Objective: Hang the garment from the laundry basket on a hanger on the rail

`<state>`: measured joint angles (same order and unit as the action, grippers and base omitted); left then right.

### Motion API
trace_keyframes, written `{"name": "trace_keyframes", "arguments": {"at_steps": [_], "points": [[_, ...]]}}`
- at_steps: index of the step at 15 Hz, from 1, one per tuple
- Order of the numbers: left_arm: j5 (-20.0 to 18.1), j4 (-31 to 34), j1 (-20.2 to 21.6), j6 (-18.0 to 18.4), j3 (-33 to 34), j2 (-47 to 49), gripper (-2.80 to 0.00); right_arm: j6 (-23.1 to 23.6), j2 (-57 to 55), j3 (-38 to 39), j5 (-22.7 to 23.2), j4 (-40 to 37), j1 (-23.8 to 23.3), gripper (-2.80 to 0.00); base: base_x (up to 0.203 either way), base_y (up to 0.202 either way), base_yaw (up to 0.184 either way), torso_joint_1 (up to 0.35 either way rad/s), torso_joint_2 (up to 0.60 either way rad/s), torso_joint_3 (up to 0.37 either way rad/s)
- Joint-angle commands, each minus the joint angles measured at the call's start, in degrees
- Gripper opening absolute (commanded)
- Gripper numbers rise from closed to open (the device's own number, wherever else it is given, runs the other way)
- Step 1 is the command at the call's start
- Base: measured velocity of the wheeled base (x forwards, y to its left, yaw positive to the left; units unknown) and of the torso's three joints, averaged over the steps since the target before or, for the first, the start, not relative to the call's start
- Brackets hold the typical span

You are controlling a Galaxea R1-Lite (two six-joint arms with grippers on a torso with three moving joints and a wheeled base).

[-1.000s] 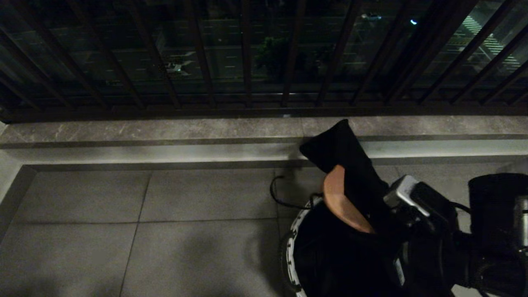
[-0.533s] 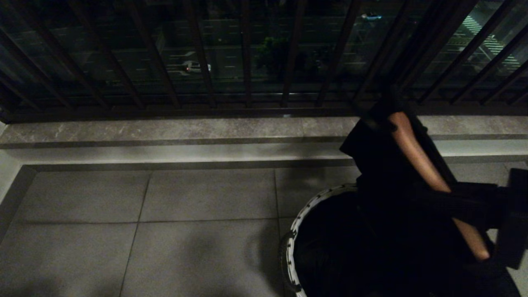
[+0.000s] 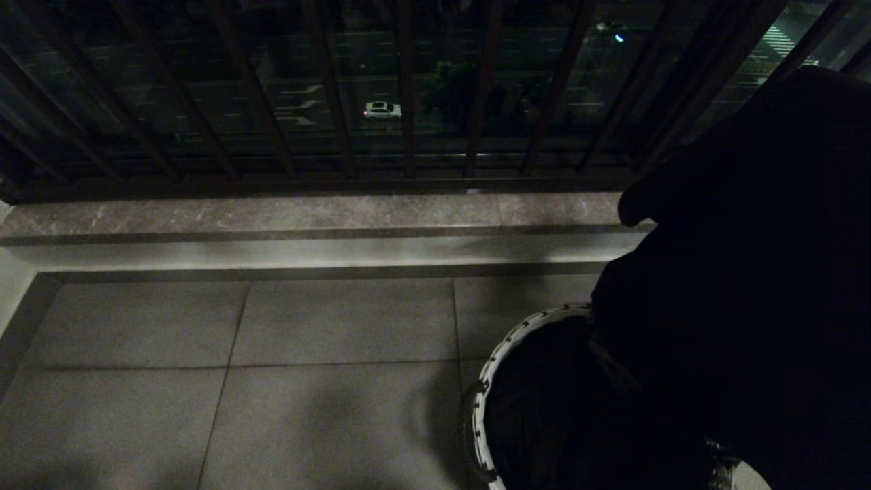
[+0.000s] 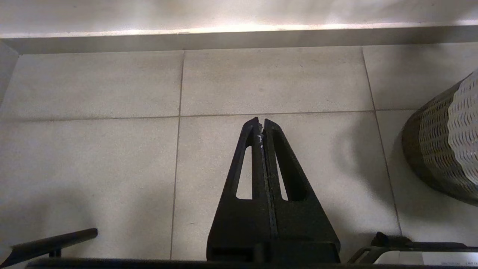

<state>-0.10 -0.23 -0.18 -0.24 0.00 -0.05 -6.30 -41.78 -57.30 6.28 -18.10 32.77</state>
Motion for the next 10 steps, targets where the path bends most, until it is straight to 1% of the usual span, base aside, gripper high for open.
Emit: {"name": "trace_keyframes", "arguments": {"at_steps": [1, 4, 5, 6, 7, 8, 9, 10], "points": [[0.01, -0.03, 0.01, -0.02, 0.09, 0.05, -2.8, 0.09, 5.81, -0.27, -0.12, -1.96, -0.29, -2.8, 0.0, 0.0, 0.0, 0.0, 0.0, 0.0], [0.01, -0.03, 0.01, -0.02, 0.09, 0.05, -2.8, 0.85, 12.58, -0.21, -0.2, -6.77, -3.81, -2.8, 0.0, 0.0, 0.0, 0.0, 0.0, 0.0], [0.01, -0.03, 0.01, -0.02, 0.09, 0.05, -2.8, 0.46, 15.24, -0.12, 0.46, -8.06, -5.41, -2.8, 0.0, 0.0, 0.0, 0.0, 0.0, 0.0], [0.01, -0.03, 0.01, -0.02, 0.09, 0.05, -2.8, -1.2, 17.61, 0.32, 2.61, -8.94, -6.63, -2.8, 0.0, 0.0, 0.0, 0.0, 0.0, 0.0], [0.01, -0.03, 0.01, -0.02, 0.09, 0.05, -2.8, -3.91, 20.1, 1.94, 5.69, -9.28, -7.84, -2.8, 0.0, 0.0, 0.0, 0.0, 0.0, 0.0], [0.01, -0.03, 0.01, -0.03, 0.09, 0.05, -2.8, -4.75, 22.26, 4.94, 6.9, -8.99, -8.7, -2.8, 0.0, 0.0, 0.0, 0.0, 0.0, 0.0], [0.01, -0.03, 0.01, -0.02, 0.09, 0.05, -2.8, -4.48, 24.27, 7.89, 6.93, -8.22, -10.04, -2.8, 0.0, 0.0, 0.0, 0.0, 0.0, 0.0], [0.01, -0.03, 0.01, -0.02, 0.09, 0.05, -2.8, -3.58, 25.94, 10.28, 5.85, -7.52, -11.38, -2.8, 0.0, 0.0, 0.0, 0.0, 0.0, 0.0]]}}
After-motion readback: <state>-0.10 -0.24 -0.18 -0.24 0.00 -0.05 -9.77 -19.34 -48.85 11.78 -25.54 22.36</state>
